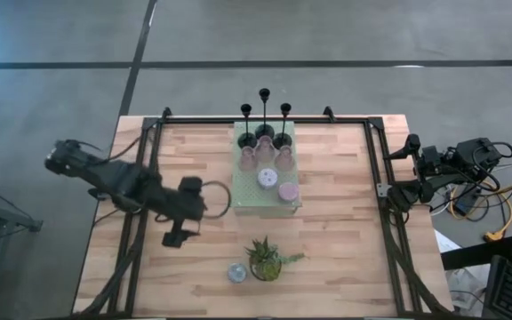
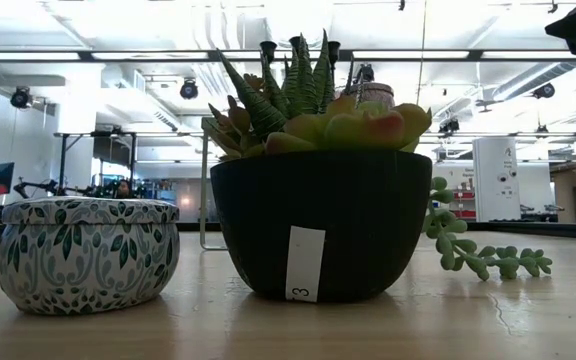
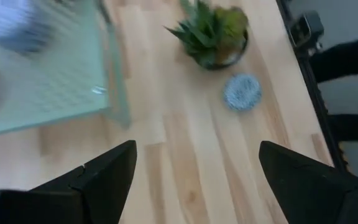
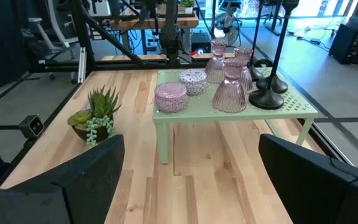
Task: Pick & Place candle stick holders
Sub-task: Put the green patterned scented candle on the shelf
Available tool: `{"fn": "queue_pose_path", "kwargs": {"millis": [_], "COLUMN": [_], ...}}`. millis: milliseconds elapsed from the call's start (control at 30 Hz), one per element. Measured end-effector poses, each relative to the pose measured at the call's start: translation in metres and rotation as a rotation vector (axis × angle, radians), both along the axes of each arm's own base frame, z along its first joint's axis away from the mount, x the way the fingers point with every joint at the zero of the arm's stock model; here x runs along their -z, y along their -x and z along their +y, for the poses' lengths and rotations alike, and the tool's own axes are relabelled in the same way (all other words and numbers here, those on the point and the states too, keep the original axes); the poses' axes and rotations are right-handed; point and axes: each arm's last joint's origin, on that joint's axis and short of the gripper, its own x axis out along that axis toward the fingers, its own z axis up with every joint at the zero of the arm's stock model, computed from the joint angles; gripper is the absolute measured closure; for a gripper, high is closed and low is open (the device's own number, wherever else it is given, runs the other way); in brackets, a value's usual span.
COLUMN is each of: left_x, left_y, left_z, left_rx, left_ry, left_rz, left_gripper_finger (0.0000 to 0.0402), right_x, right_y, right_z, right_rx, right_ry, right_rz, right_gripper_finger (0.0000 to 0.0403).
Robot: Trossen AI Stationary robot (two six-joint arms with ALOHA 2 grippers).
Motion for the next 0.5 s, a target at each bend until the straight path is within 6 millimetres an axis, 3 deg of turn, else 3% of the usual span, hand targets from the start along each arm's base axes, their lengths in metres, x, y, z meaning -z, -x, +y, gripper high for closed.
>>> {"fn": "queue_pose_path", "kwargs": {"millis": [233, 367, 500], "left_x": [0.073, 0.095, 0.102], "left_y": [-0.009, -0.024, -0.042], "left_z": [-0.027, -0.046, -0.065], "left_rx": [0.192, 0.279, 0.330], "left_ry": [0.108, 0.174, 0.107], "left_rz": [0.085, 0.151, 0.170], "left_gripper_finger": [0.0060, 0.0060, 0.0060], "right_x": [0.000, 0.000, 0.000], "right_y": [0.000, 0.000, 0.000], "right_z": [0.000, 0.000, 0.000], "right_rx": [0.000, 0.000, -0.001], "right_ry": [0.000, 0.000, 0.000], "right_rz": [0.000, 0.000, 0.000], "right_gripper_finger": [0.0037, 0.0037, 0.0037]}}
